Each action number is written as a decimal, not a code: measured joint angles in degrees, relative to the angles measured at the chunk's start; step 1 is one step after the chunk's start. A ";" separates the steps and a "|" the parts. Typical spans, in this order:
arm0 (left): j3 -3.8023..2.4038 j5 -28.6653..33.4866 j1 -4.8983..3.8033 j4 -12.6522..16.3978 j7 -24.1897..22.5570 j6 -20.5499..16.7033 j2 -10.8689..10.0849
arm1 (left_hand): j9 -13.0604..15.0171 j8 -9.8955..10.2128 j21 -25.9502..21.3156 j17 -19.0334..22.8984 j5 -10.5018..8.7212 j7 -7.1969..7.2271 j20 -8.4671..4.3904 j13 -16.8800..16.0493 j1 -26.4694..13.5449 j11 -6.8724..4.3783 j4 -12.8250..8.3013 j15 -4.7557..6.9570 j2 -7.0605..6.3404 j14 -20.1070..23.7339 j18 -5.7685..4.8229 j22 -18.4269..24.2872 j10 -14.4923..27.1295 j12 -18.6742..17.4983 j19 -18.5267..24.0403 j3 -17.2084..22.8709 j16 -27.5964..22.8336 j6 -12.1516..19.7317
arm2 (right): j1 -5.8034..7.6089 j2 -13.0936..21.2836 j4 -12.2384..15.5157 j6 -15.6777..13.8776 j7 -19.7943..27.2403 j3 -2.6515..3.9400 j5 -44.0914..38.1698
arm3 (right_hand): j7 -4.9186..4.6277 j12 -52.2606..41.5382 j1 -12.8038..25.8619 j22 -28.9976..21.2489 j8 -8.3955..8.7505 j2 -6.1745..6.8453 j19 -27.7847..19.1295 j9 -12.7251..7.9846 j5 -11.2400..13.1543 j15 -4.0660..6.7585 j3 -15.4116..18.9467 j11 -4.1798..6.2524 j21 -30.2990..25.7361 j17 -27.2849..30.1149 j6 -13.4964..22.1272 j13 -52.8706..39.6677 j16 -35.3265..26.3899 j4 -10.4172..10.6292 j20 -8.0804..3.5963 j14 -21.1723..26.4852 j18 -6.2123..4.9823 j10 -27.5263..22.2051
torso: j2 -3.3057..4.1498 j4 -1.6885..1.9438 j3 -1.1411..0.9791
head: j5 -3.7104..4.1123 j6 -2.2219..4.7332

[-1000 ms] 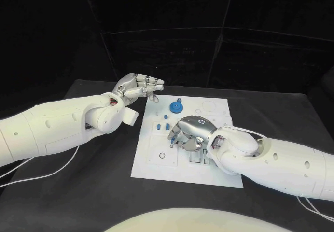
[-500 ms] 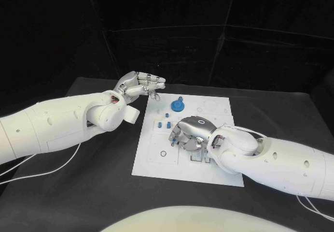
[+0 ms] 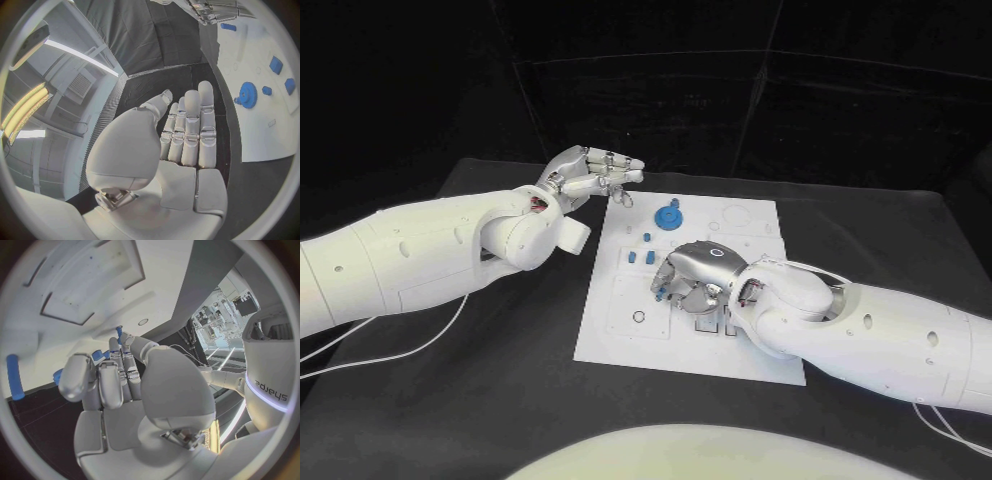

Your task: Assemble the parts on the task board

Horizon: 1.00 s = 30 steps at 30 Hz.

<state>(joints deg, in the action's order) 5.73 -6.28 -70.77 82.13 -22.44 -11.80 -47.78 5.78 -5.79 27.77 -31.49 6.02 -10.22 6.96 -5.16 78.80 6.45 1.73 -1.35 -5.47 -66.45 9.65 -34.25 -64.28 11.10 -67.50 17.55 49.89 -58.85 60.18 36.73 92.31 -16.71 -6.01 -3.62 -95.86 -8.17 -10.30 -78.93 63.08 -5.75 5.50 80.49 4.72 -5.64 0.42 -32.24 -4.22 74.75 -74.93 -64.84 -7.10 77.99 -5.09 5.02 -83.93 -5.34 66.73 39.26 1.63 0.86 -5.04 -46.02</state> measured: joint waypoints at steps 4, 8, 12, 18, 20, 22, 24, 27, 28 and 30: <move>0.00 0.00 0.00 0.01 0.00 0.05 0.01 | 0.00 0.00 0.00 0.00 0.00 0.00 0.00 0.00 0.00 0.00 0.00 0.00 0.00 0.00 0.00 0.00 0.00 0.00 0.00 0.00 0.00 0.00 | -0.01 -0.20 -0.22 0.15 0.00 0.01 -0.10 | 0.00 0.00 0.00 0.00 0.00 0.00 0.00 0.00 0.00 0.00 0.00 0.00 0.00 0.00 0.01 0.01 0.00 0.00 0.00 0.00 0.00 0.00 | 0.00 0.00 0.00 | -0.04 -0.07; 0.00 0.01 0.00 0.03 0.00 0.09 0.01 | 0.00 0.00 0.00 0.00 0.00 0.00 0.00 0.00 0.00 0.00 0.00 0.00 0.00 0.00 0.00 0.00 0.00 0.00 0.00 0.00 0.00 0.00 | -0.09 -0.42 -0.47 0.40 0.00 0.02 -0.20 | 0.01 0.00 0.00 0.00 0.00 0.00 0.00 0.00 0.00 0.00 0.00 0.00 0.00 0.00 0.01 0.03 0.00 0.00 0.00 0.00 0.00 0.00 | 0.00 0.00 -0.01 | -0.13 -0.15; 0.00 0.01 0.00 0.04 0.00 0.13 0.01 | 0.01 0.00 0.00 0.00 0.00 0.00 0.00 0.00 0.00 0.00 0.00 0.00 0.00 0.00 0.00 -0.01 0.00 0.00 0.00 0.00 0.00 0.00 | -0.16 -0.59 -0.69 0.60 0.00 0.01 -0.24 | 0.01 0.00 0.00 -0.01 0.00 0.00 0.00 0.00 0.00 0.00 0.00 0.00 0.00 0.01 0.01 0.04 0.00 0.00 0.00 0.00 0.01 0.00 | 0.00 -0.01 -0.02 | -0.15 -0.21; 0.00 0.01 0.00 0.06 0.00 0.20 0.01 | 0.01 0.00 0.00 0.05 0.00 0.00 0.00 0.00 0.00 0.00 0.00 0.00 0.00 0.00 0.00 -0.01 0.00 0.00 0.00 0.00 0.00 0.00 | -0.22 -0.75 -0.88 0.69 -0.01 0.05 -0.32 | 0.01 0.00 0.00 0.00 0.00 0.00 0.00 -0.02 0.00 0.00 0.00 0.00 0.00 0.01 0.02 0.05 0.00 0.00 0.00 0.00 0.00 0.00 | 0.00 -0.02 -0.02 | -0.17 -0.29; 0.00 0.01 0.00 0.06 0.00 0.22 0.01 | 0.01 0.00 0.00 0.05 0.00 0.00 0.00 0.00 0.00 0.00 0.00 0.00 0.00 0.00 0.00 -0.01 0.00 0.00 0.00 0.00 0.00 0.00 | -0.23 -0.84 -0.94 0.73 -0.01 0.06 -0.38 | 0.07 0.00 0.00 0.00 0.00 0.00 0.00 -0.02 0.00 0.00 0.00 0.00 0.00 0.01 0.07 0.05 0.00 0.00 0.00 0.00 0.00 0.00 | -0.01 -0.02 -0.02 | -0.18 -0.32; 0.00 0.01 0.00 0.08 0.00 0.25 0.01 | 0.01 0.00 0.00 0.05 0.00 0.00 0.00 0.00 0.00 0.00 0.00 0.00 0.00 0.00 0.00 -0.01 0.00 0.00 0.00 0.00 0.00 0.00 | -0.26 -0.93 -0.96 0.86 -0.04 0.06 -0.46 | 0.07 0.00 0.00 -0.01 0.00 0.00 0.00 -0.03 0.00 0.00 0.00 0.00 0.00 0.01 0.07 0.05 0.00 0.00 0.00 0.00 0.00 0.00 | -0.01 -0.02 -0.02 | -0.19 -0.33; 0.00 0.01 0.00 0.09 0.00 0.29 0.01 | 0.01 0.00 0.00 0.05 0.00 0.00 0.00 0.00 0.00 0.00 0.00 0.00 0.00 0.00 0.00 -0.01 0.00 0.00 0.00 0.00 0.00 0.00 | -0.30 -1.01 -1.00 1.05 -0.15 0.05 -0.57 | 0.07 0.00 0.29 -0.03 0.28 0.29 0.00 -0.03 0.00 0.00 0.00 0.00 0.00 0.01 0.07 0.19 0.00 0.00 0.00 0.00 0.00 0.00 | -0.01 -0.02 -0.02 | -0.19 -0.37; 0.00 0.01 0.00 0.11 0.01 0.33 -0.01 | 0.01 0.00 0.00 0.04 0.00 0.00 0.00 0.00 0.00 0.00 0.00 0.00 0.00 0.00 -0.01 -0.02 0.00 0.00 0.00 0.00 0.00 0.00 | -0.32 -1.09 -1.00 1.38 -0.41 0.04 -0.74 | -0.25 0.54 0.92 -0.24 0.65 0.91 0.00 -0.03 -0.01 0.00 0.22 -0.15 0.00 0.01 0.39 0.43 0.00 0.22 0.00 0.00 0.00 -0.15 | -0.01 -0.02 -0.02 | -0.19 -0.38; 0.00 0.01 -0.01 0.11 0.01 0.34 -0.02 | 0.01 0.00 0.00 0.04 0.00 0.00 0.00 0.00 0.00 0.00 0.00 0.00 0.00 0.00 0.00 -0.02 0.00 0.00 0.00 0.00 0.00 0.00 | -0.32 -1.11 -1.00 1.45 -0.48 0.04 -0.79 | -0.25 0.54 1.09 -0.31 0.65 1.09 0.00 -0.07 -0.01 0.00 0.35 -0.31 0.00 0.01 0.38 0.53 0.00 0.35 0.00 0.00 0.00 -0.32 | -0.01 -0.02 -0.02 | -0.19 -0.38; 0.00 0.01 -0.01 0.13 0.02 0.36 -0.03 | 0.01 0.00 0.00 0.04 0.00 0.00 0.00 0.00 0.00 0.00 0.00 0.00 0.00 0.00 0.00 -0.02 0.00 0.00 0.00 0.00 0.00 0.00 | -0.34 -1.14 -1.00 1.58 -0.60 0.03 -0.89 | -0.68 1.08 1.59 -0.61 1.16 1.59 0.00 -0.24 -0.27 0.00 0.75 -0.71 0.00 0.02 0.82 0.80 0.00 0.54 0.00 0.00 0.00 -0.76 | -0.01 -0.02 -0.02 | -0.19 -0.39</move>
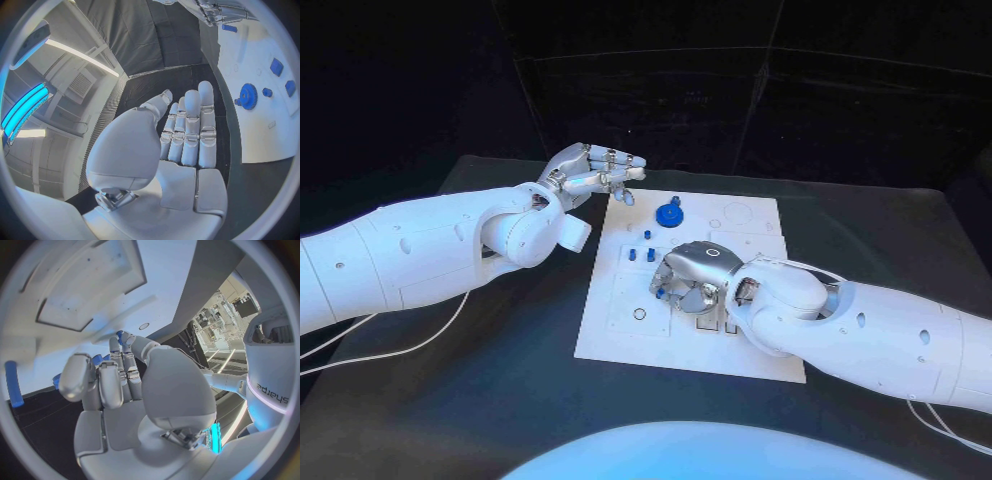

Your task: Assemble the parts on the task board

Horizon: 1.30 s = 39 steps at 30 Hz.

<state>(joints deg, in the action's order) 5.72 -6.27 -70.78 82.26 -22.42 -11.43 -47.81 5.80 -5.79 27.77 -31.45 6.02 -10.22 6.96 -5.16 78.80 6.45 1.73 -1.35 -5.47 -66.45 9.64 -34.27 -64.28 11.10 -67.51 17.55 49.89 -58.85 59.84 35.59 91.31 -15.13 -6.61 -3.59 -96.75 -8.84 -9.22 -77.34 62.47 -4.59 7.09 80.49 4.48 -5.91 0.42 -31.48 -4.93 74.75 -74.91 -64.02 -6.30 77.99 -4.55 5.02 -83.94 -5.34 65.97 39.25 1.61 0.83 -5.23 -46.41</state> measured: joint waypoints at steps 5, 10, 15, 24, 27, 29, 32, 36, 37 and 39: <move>0.00 0.00 -0.01 0.03 0.04 0.07 -0.02 | -0.10 0.00 -0.26 0.01 0.00 -0.13 0.02 0.04 0.00 0.01 -0.16 -0.02 0.00 0.02 0.00 0.24 0.42 0.00 -0.02 -0.16 0.00 0.13 | -0.06 0.00 0.03 0.04 -0.32 -0.03 -0.22 | -0.29 0.64 0.68 -0.48 0.44 0.68 -0.31 -0.20 -0.43 -0.13 0.78 -0.30 -0.22 0.00 0.68 0.56 0.00 0.34 0.31 -0.13 0.00 -1.31 | 0.00 0.00 0.00 | 0.00 -0.03; 0.00 0.00 -0.01 0.04 0.08 0.17 -0.02 | -0.17 0.00 -0.37 0.06 0.00 -0.41 0.20 0.08 0.00 -0.09 -0.16 -0.20 0.00 0.21 0.00 0.35 0.72 0.00 -0.20 -0.48 0.00 0.41 | -0.08 0.00 0.03 -0.12 -0.52 -0.04 -0.34 | -0.84 1.57 1.12 -1.41 0.44 1.12 -0.84 -0.38 -0.43 -0.62 1.51 -0.89 -0.94 0.76 1.62 1.18 -0.66 0.60 0.83 -0.19 0.00 -3.44 | 0.00 0.00 0.00 | 0.01 -0.04; 0.00 0.00 -0.01 0.04 0.13 0.25 -0.02 | -0.33 0.00 -0.68 0.06 0.00 -0.63 0.20 0.15 0.21 0.21 -0.14 -0.41 0.21 0.41 -0.01 0.55 1.44 0.00 -0.20 -0.80 0.00 1.05 | -0.10 0.19 0.16 -0.80 -0.61 -0.05 -0.42 | -1.08 1.76 1.41 -2.37 0.82 1.42 -1.13 -0.56 -0.43 -0.93 2.44 -1.47 -1.37 1.03 2.56 1.68 -0.67 0.74 1.13 -0.11 0.00 -5.24 | -0.02 0.00 0.00 | 0.10 0.03; 0.00 0.01 -0.01 -0.06 0.20 0.41 0.02 | -0.38 0.00 -0.68 0.06 0.00 -0.63 0.20 0.14 0.20 0.41 -0.14 -0.41 0.20 0.41 -0.02 0.64 1.64 0.00 -0.20 -0.80 0.00 1.05 | -0.12 2.60 2.97 -3.88 0.00 -0.05 -0.20 | -1.12 1.52 1.64 -2.42 0.82 1.65 -1.33 -0.69 -0.48 -0.93 3.26 -1.52 -1.37 1.00 3.75 1.73 -0.67 0.94 1.33 -0.11 0.00 -5.59 | -0.02 0.00 -0.02 | 0.26 0.33; 0.00 0.01 -0.01 -0.11 0.23 0.48 0.02 | -0.38 0.00 -0.68 0.05 0.00 -0.75 0.20 0.14 0.20 0.41 -0.30 -0.41 0.20 0.41 -0.01 0.69 1.64 0.00 -0.20 -0.96 0.00 1.17 | -0.12 4.43 4.71 -5.05 0.27 -0.03 0.06 | -1.09 1.20 1.64 -2.34 0.82 1.65 -1.33 -0.69 -0.75 -0.93 3.55 -1.52 -1.37 0.87 4.19 1.73 -0.67 0.91 1.33 -0.11 0.00 -5.59 | -0.06 0.00 -0.02 | 0.30 0.46; 0.00 0.01 -0.01 -0.13 0.25 0.53 0.01 | -0.38 0.00 -0.68 0.05 0.00 -0.82 0.20 0.14 0.20 0.41 -0.30 -0.41 0.20 0.41 -0.02 0.69 1.64 0.00 -0.20 -0.96 0.00 1.24 | -0.12 5.91 6.09 -5.62 0.37 0.01 0.38 | -1.08 1.07 1.64 -2.24 0.82 1.64 -1.33 -0.69 -0.75 -0.93 3.70 -1.51 -1.37 0.83 4.19 1.72 -0.67 1.06 1.33 -0.11 0.00 -5.59 | -0.07 0.00 -0.02 | 0.35 0.57; 0.00 0.01 -0.01 -0.19 0.27 0.60 -0.01 | -0.38 0.00 -0.68 0.05 0.00 -0.82 0.20 0.14 0.20 0.41 -0.30 -0.41 0.20 0.41 -0.02 0.69 1.64 0.00 -0.20 -0.96 0.00 1.24 | -0.03 8.30 7.86 -6.22 0.39 0.42 1.18 | -0.89 0.57 1.64 -2.14 0.82 1.65 -1.33 -0.69 -0.75 -0.93 4.00 -1.52 -1.37 0.83 4.81 1.72 -0.67 1.04 1.33 -0.11 0.00 -5.59 | -0.09 -0.03 -0.02 | 0.54 0.78; 0.00 0.01 -0.01 -0.27 0.30 0.71 -0.01 | -0.37 0.00 -0.68 0.05 0.00 -0.82 0.20 0.14 0.20 0.41 -0.30 -0.41 0.20 0.41 -0.02 0.69 1.64 0.00 -0.20 -0.96 0.00 1.24 | 1.26 11.37 9.19 -6.37 0.06 1.51 2.85 | -0.81 0.19 1.64 -2.14 0.82 1.64 -1.33 -0.75 -0.93 -0.93 4.55 -1.31 -1.37 0.83 5.79 1.80 -0.66 1.26 1.33 -0.11 0.00 -5.80 | -0.10 -0.07 -0.01 | 1.06 1.20; 0.00 0.01 -0.01 -0.30 0.31 0.76 0.00 | -0.37 0.00 -0.68 0.05 0.00 -0.82 0.20 0.14 0.20 0.41 -0.30 -0.41 0.20 0.41 -0.02 0.69 1.64 0.00 -0.20 -0.96 0.00 1.24 | 1.80 12.29 9.38 -6.35 -0.15 1.70 3.38 | -0.77 0.08 1.67 -2.14 0.82 1.67 -1.33 -0.75 -0.99 -0.93 4.78 -1.31 -1.37 0.83 6.15 1.81 -0.66 1.33 1.33 -0.11 0.00 -5.80 | -0.10 -0.07 -0.01 | 1.19 1.31; 0.00 0.01 -0.01 -0.34 0.33 0.83 0.03 | -0.37 0.00 -0.68 0.05 0.00 -0.82 0.20 0.14 0.20 0.41 -0.30 -0.41 0.20 0.41 -0.02 0.69 1.64 0.00 -0.20 -0.96 0.00 1.24 | 2.50 13.59 9.53 -6.24 -0.52 1.88 4.05 | -0.57 0.03 1.77 -2.17 0.82 2.01 -1.33 -0.75 -0.99 -0.93 5.11 -1.10 -1.37 0.86 6.62 1.87 -0.67 1.46 1.33 -0.11 0.00 -6.00 | -0.10 -0.07 -0.01 | 1.49 1.54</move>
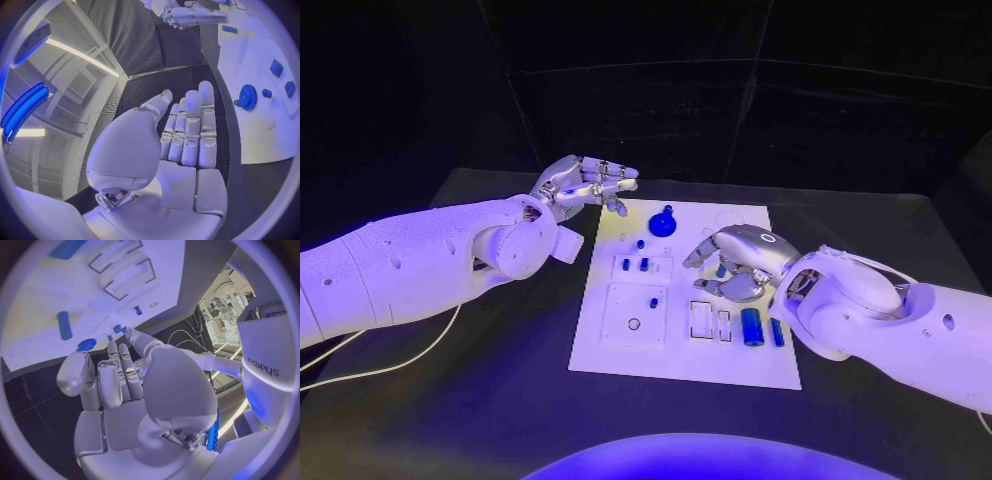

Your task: Assemble the parts on the task board

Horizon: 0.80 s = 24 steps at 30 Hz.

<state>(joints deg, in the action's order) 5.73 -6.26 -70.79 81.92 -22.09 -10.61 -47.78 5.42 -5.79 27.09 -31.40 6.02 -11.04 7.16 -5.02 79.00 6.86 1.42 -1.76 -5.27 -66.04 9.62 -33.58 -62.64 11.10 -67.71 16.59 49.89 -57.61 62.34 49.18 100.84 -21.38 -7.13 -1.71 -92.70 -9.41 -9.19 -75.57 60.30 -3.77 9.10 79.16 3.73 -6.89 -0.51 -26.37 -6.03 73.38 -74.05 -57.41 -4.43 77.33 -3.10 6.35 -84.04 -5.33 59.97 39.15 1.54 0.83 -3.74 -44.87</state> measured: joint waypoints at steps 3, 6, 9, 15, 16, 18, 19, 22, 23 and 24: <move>0.01 0.00 0.00 -0.06 0.01 0.11 0.03 | 0.00 0.00 0.00 0.00 0.00 0.00 0.00 0.00 0.00 0.00 0.00 0.00 0.00 0.00 0.00 0.00 0.00 0.00 0.00 0.00 0.00 0.00 | 0.80 1.70 -0.11 0.46 -0.77 0.16 0.82 | -0.18 -0.35 -0.12 -0.47 0.00 0.39 0.00 0.00 0.00 0.00 0.79 0.00 -0.34 0.37 0.76 0.09 0.00 0.21 0.00 0.00 0.00 -0.41 | 0.00 0.00 0.03 | 0.38 0.20; 0.02 0.00 0.00 -0.08 0.02 0.21 0.05 | 0.00 0.00 0.00 0.00 0.00 0.00 0.00 0.00 0.00 0.00 0.00 0.00 0.00 0.00 0.00 0.06 0.00 0.00 0.00 0.00 0.00 0.00 | 1.19 2.41 -0.69 1.04 -1.49 0.25 1.25 | -0.18 -0.41 -0.12 -0.69 0.00 0.39 0.00 0.00 0.00 0.00 0.99 0.00 -0.34 0.41 0.76 0.09 0.00 0.10 0.00 0.00 0.00 -0.41 | 0.03 0.00 0.04 | 0.74 0.35; 0.02 0.00 0.00 -0.08 0.02 0.30 0.08 | 0.00 0.00 0.00 0.00 0.00 0.00 0.00 0.00 0.00 0.00 0.00 0.00 0.00 0.00 0.00 0.06 0.00 0.00 0.00 0.00 0.00 0.00 | 1.33 2.60 -1.17 1.58 -2.11 0.26 1.33 | -0.02 -0.58 -0.12 -0.82 0.00 0.39 0.00 0.00 0.00 0.00 1.22 0.21 -0.54 0.49 0.92 0.14 0.00 0.08 0.00 0.00 -0.01 -0.62 | 0.10 0.00 0.03 | 1.01 0.51; 0.03 0.00 0.00 -0.08 0.02 0.45 0.13 | 0.01 0.00 0.00 0.05 0.00 0.00 0.00 -0.01 0.00 0.00 0.00 0.00 0.00 0.00 0.00 0.05 0.00 0.00 0.00 0.00 0.00 0.00 | 1.43 2.67 -2.19 2.56 -3.14 0.26 0.98 | 0.00 -0.58 -0.42 -0.97 0.00 0.68 0.00 0.00 0.00 0.00 1.59 0.21 -0.57 0.55 0.94 0.19 0.00 0.07 0.00 0.00 0.00 -1.02 | 0.11 0.10 0.00 | 1.39 0.37; 0.03 0.00 0.00 -0.08 0.02 0.48 0.13 | 0.01 0.00 0.00 0.05 0.00 0.00 0.00 -0.01 0.00 0.00 0.00 0.00 0.00 0.00 0.00 0.05 0.00 0.00 0.00 0.00 0.00 0.00 | 1.45 2.60 -2.45 2.77 -3.34 0.28 0.87 | 0.00 -0.58 -0.44 -0.97 0.00 0.70 0.00 0.00 0.00 0.00 1.74 0.20 -0.57 0.55 0.94 0.24 0.00 0.22 0.00 0.00 0.00 -1.03 | 0.12 0.10 0.00 | 1.41 0.36; 0.03 0.00 0.00 -0.08 0.03 0.52 0.13 | 0.01 0.00 0.00 0.04 0.00 0.00 0.00 -0.01 0.00 0.00 0.00 0.00 0.00 0.00 0.00 0.05 0.00 0.00 0.00 0.00 0.00 0.00 | 1.46 2.43 -2.86 3.11 -3.63 0.28 0.72 | 0.00 -0.81 -0.44 -1.04 0.00 0.70 0.00 0.03 0.01 0.00 1.74 0.21 -0.57 0.55 0.94 0.24 0.00 0.22 0.00 0.00 0.00 -1.02 | 0.12 0.12 0.01 | 1.43 0.34; 0.03 0.00 0.00 -0.07 0.03 0.54 0.13 | 0.01 0.00 0.00 0.04 0.00 0.00 0.00 -0.01 0.00 0.00 0.00 0.00 0.00 0.00 0.00 0.05 0.00 0.00 0.00 0.00 0.00 0.00 | 1.46 2.32 -3.04 3.29 -3.78 0.28 0.65 | 0.00 -0.82 -0.44 -1.04 0.00 0.70 0.00 0.05 0.01 0.00 1.74 0.21 -0.57 0.55 0.94 0.24 0.00 0.22 0.00 0.00 0.00 -1.02 | 0.12 0.12 0.01 | 1.43 0.32; 0.03 0.00 0.00 -0.07 0.04 0.61 0.12 | 0.01 0.00 0.00 0.05 0.00 0.01 0.00 -0.01 0.00 0.00 0.00 0.00 0.00 0.00 0.00 0.05 0.00 0.00 0.00 0.00 0.00 0.00 | 1.46 1.81 -3.65 3.88 -4.19 0.28 0.44 | 0.00 -1.15 -0.45 -1.11 0.00 0.69 0.00 0.12 0.01 0.00 1.74 0.20 -0.74 0.63 0.94 0.24 0.00 0.22 0.00 0.00 0.00 -1.02 | 0.12 0.12 0.01 | 1.43 0.29; 0.03 0.00 0.00 -0.07 0.04 0.62 0.13 | 0.01 0.00 0.00 0.05 0.00 0.00 0.00 -0.01 0.00 0.00 0.00 0.00 0.00 0.00 0.00 0.05 0.00 0.00 0.00 0.00 0.00 -0.01 | 1.46 1.63 -3.84 4.03 -4.29 0.28 0.40 | -0.02 -1.37 -0.79 -1.12 0.00 0.35 0.00 0.14 0.21 0.00 1.74 0.20 -0.85 0.71 0.86 0.24 0.00 0.22 0.00 0.00 0.00 -1.02 | 0.12 0.12 0.01 | 1.41 0.29; 0.03 0.00 0.00 -0.07 0.04 0.65 0.13 | 0.01 0.00 0.00 0.04 0.00 0.01 0.00 -0.01 0.00 0.00 0.00 0.00 0.00 0.00 0.00 0.05 0.00 0.00 0.00 0.00 0.00 0.00 | 1.46 1.41 -4.08 4.21 -4.43 0.28 0.33 | -0.03 -1.45 -1.05 -1.12 -0.04 0.09 0.00 0.22 0.49 0.00 1.74 0.19 -0.85 0.73 0.46 0.25 -0.15 0.22 0.00 0.00 0.00 -1.04 | 0.12 0.12 0.01 | 1.40 0.29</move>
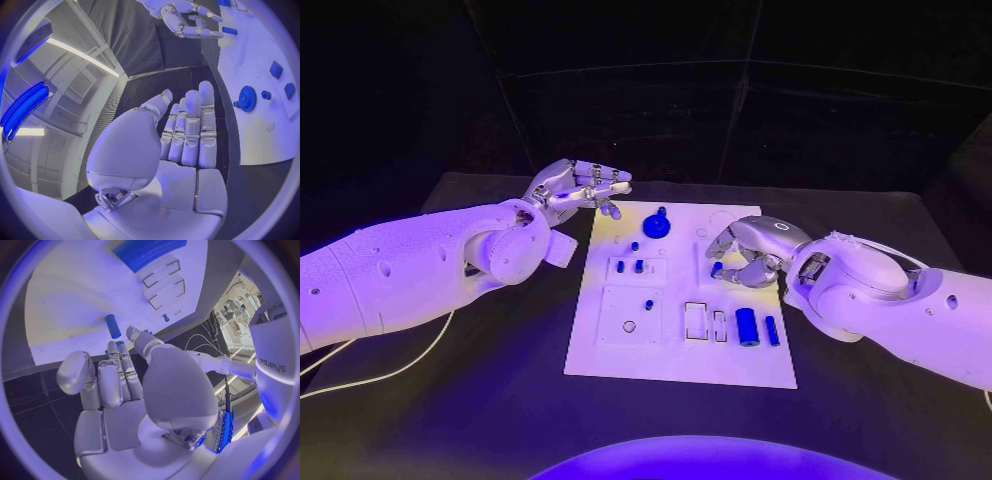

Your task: Assemble the parts on the task board

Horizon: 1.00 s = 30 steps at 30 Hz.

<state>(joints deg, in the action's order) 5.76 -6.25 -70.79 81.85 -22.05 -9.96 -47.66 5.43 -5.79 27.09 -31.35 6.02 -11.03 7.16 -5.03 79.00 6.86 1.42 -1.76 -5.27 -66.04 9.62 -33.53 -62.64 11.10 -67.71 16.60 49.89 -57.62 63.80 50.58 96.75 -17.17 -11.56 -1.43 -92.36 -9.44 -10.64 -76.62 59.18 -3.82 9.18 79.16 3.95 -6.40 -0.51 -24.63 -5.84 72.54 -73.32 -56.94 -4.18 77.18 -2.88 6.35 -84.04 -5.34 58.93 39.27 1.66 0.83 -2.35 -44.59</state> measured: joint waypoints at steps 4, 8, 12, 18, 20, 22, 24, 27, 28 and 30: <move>0.00 0.00 0.00 0.00 0.02 0.07 0.01 | 0.00 0.00 0.00 0.00 0.00 0.00 0.00 0.00 0.00 0.00 0.00 0.00 0.00 0.00 0.00 0.00 0.00 0.00 0.00 0.00 0.00 0.00 | 0.00 -0.65 -0.74 0.49 -0.38 0.00 -0.17 | -0.03 -0.26 -0.30 0.00 -0.33 -0.30 0.00 0.01 0.24 0.00 0.00 -0.20 0.00 0.07 -0.21 0.06 -0.10 0.00 0.00 0.00 0.00 -0.19 | 0.02 -0.01 -0.01 | -0.09 -0.01; 0.00 0.00 0.00 -0.01 0.03 0.14 0.03 | 0.00 0.00 0.00 0.00 0.00 0.00 0.00 0.00 0.00 0.00 0.00 0.00 0.00 0.00 0.00 0.00 0.00 0.00 0.00 0.00 0.00 0.00 | 0.00 -1.19 -1.42 1.05 -0.69 -0.01 -0.29 | 0.00 -0.51 -0.75 0.00 -0.33 -0.75 0.00 0.08 0.53 0.00 0.00 -0.20 0.00 0.14 -0.79 0.12 -0.10 0.00 0.00 0.00 0.00 -0.19 | 0.02 -0.02 -0.03 | -0.10 -0.01; 0.00 0.00 0.00 -0.03 0.05 0.18 0.04 | 0.00 0.00 0.00 -0.01 0.00 0.00 0.00 0.00 0.00 0.00 0.00 0.00 0.00 0.00 0.00 0.00 0.00 0.00 0.00 0.00 0.00 0.00 | 0.00 -1.65 -1.94 1.85 -0.94 -0.02 -0.36 | 0.01 -0.94 -0.77 0.06 -0.51 -0.77 0.00 0.09 0.53 0.00 -0.02 -0.20 0.00 0.41 -1.29 0.12 -0.26 0.02 0.00 0.00 0.00 -0.19 | 0.02 -0.03 -0.04 | -0.08 -0.04; 0.00 0.00 0.00 -0.05 0.07 0.25 0.05 | 0.00 0.00 -0.04 -0.01 0.00 0.00 0.00 0.00 0.00 0.00 0.00 0.00 0.00 0.00 0.00 0.00 0.00 0.00 0.00 0.00 0.00 0.00 | 0.00 -2.28 -2.38 3.15 -1.18 -0.03 -0.42 | 0.31 -2.38 -1.21 0.45 -0.63 -1.21 0.00 0.14 0.53 0.00 -0.67 0.44 0.00 0.75 -2.53 0.04 -0.51 0.32 0.00 0.00 0.00 2.13 | 0.01 -0.07 -0.04 | -0.07 -0.13; 0.00 0.00 0.00 -0.07 0.08 0.28 0.06 | 0.00 0.00 -0.36 -0.01 0.00 0.00 0.00 -0.01 0.22 0.00 0.16 -0.21 0.22 0.21 -0.01 0.09 0.00 0.00 0.00 -0.16 0.00 0.00 | -0.01 -2.38 -2.51 3.59 -1.25 -0.03 -0.44 | 0.32 -2.84 -1.21 0.45 -0.63 -1.21 0.00 0.14 0.53 0.00 -0.83 0.64 0.00 0.75 -2.76 0.01 -0.51 0.49 0.00 0.00 0.00 2.93 | 0.01 -0.07 -0.05 | -0.08 -0.16; 0.00 0.00 0.00 -0.08 0.09 0.32 0.06 | 0.01 0.00 -0.36 -0.01 0.00 0.00 0.00 -0.01 0.22 0.00 0.16 -0.21 0.22 0.21 -0.02 0.10 0.00 0.00 0.00 -0.16 0.00 0.00 | -0.01 -2.39 -2.62 3.92 -1.33 -0.03 -0.46 | 0.32 -2.87 -1.21 0.45 -0.63 -1.21 0.21 0.14 0.53 0.00 -0.98 0.73 0.00 0.75 -2.93 0.01 -0.51 0.33 -0.21 0.00 0.00 3.02 | 0.00 -0.08 -0.05 | -0.09 -0.21; 0.00 0.00 0.00 -0.09 0.09 0.38 0.06 | 0.01 0.00 -0.36 -0.01 0.00 0.00 0.00 -0.01 0.22 0.00 0.16 -0.21 0.22 0.21 -0.02 0.10 0.00 0.00 0.00 -0.16 0.00 0.00 | -0.01 -2.40 -2.76 4.22 -1.45 -0.03 -0.51 | 0.32 -2.87 -1.21 0.45 -0.63 -1.21 0.21 0.14 0.53 0.00 -0.99 0.71 0.00 0.75 -2.93 0.02 -0.51 0.33 -0.21 0.00 0.00 3.26 | -0.01 -0.08 -0.05 | -0.09 -0.21; 0.00 0.00 0.00 -0.10 0.10 0.48 0.06 | 0.01 0.00 -0.36 -0.01 0.00 0.00 0.00 -0.01 0.22 0.00 0.16 -0.21 0.22 0.21 -0.03 0.09 0.00 0.00 0.00 -0.16 0.00 0.00 | -0.01 -2.42 -2.91 4.43 -1.58 -0.03 -0.68 | 0.32 -2.87 -1.21 0.44 -0.62 -1.21 0.21 0.14 0.53 0.00 -0.99 0.73 0.00 0.75 -2.93 0.02 -0.51 0.33 -0.21 0.00 0.00 3.42 | -0.01 -0.08 -0.05 | -0.08 -0.21; 0.00 0.00 0.00 -0.10 0.11 0.52 0.06 | 0.01 0.00 -0.36 -0.01 0.00 0.00 0.00 -0.01 0.22 0.00 0.16 -0.21 0.22 0.21 -0.03 0.09 0.00 0.00 0.00 -0.16 0.00 0.00 | -0.01 -2.45 -2.94 4.48 -1.63 -0.03 -0.77 | 0.32 -2.87 -1.21 0.44 -0.63 -1.21 0.21 0.14 0.53 0.00 -0.99 0.73 0.00 0.75 -2.93 0.02 -0.51 0.33 -0.21 0.00 0.00 3.42 | -0.01 -0.08 -0.05 | -0.07 -0.21; 0.00 0.00 0.00 -0.11 0.11 0.61 0.06 | 0.01 0.00 -0.36 -0.01 0.00 0.00 0.00 -0.01 0.22 0.00 0.16 -0.21 0.22 0.21 -0.03 0.09 0.00 0.00 0.00 -0.16 0.00 0.00 | -0.01 -2.49 -2.99 4.52 -1.69 -0.03 -0.91 | 0.32 -2.87 -1.21 0.44 -0.62 -1.21 0.21 0.14 0.53 0.00 -0.99 0.73 0.00 0.75 -2.93 0.02 -0.51 0.33 -0.21 0.00 0.00 3.43 | -0.01 -0.08 -0.05 | -0.07 -0.24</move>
<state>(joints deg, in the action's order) 5.76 -6.25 -70.79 81.74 -21.94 -9.35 -47.60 5.44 -5.79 26.73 -31.36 6.02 -11.03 7.16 -5.04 79.22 6.86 1.58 -1.97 -5.04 -65.83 9.59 -33.44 -62.65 11.10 -67.70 16.44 49.89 -57.62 63.79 48.09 93.76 -12.65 -13.25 -1.46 -93.27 -9.12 -13.52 -77.83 59.62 -4.44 7.97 79.37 4.09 -5.87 -0.51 -25.62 -5.11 72.54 -72.57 -59.87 -4.17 76.67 -2.55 6.14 -84.04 -5.34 62.35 39.27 1.58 0.79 -2.41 -44.83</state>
